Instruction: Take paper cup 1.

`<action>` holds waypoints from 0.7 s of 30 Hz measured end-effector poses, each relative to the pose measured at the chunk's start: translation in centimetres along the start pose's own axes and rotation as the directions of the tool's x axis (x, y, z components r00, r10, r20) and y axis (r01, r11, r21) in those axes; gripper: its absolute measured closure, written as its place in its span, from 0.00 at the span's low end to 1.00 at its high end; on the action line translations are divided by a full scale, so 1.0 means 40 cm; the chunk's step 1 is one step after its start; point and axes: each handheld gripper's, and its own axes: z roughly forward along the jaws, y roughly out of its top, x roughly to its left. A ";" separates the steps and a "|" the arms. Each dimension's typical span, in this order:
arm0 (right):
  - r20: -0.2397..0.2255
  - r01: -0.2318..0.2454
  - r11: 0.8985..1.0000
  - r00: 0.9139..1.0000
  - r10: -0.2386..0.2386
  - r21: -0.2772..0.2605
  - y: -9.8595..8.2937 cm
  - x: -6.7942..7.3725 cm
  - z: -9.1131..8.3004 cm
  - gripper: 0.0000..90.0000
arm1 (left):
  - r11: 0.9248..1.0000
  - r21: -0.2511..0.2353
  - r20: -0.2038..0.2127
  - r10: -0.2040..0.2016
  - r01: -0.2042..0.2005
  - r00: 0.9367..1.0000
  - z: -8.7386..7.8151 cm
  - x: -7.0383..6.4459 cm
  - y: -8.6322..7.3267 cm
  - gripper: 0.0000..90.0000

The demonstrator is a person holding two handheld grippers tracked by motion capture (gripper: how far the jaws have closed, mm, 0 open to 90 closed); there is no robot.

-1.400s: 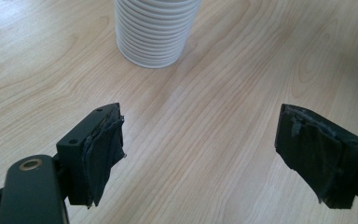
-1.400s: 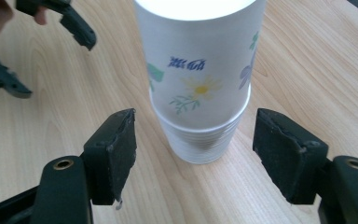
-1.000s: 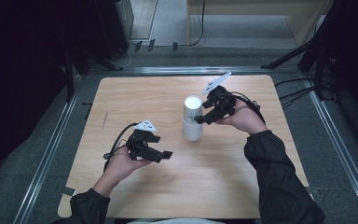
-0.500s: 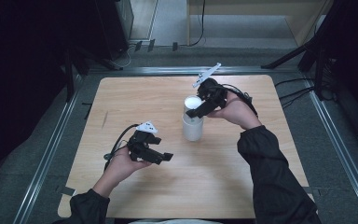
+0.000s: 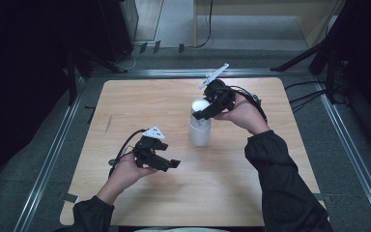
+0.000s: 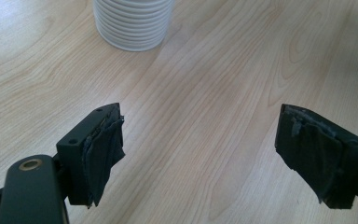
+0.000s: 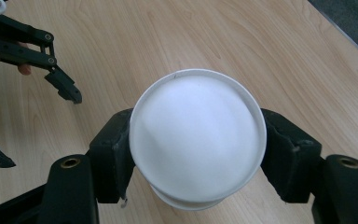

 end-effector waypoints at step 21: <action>0.010 0.019 0.993 1.000 -0.018 -0.113 0.045 0.023 -0.117 0.38 | 1.000 -0.011 0.015 0.015 -0.015 1.000 0.009 -0.008 0.002 0.17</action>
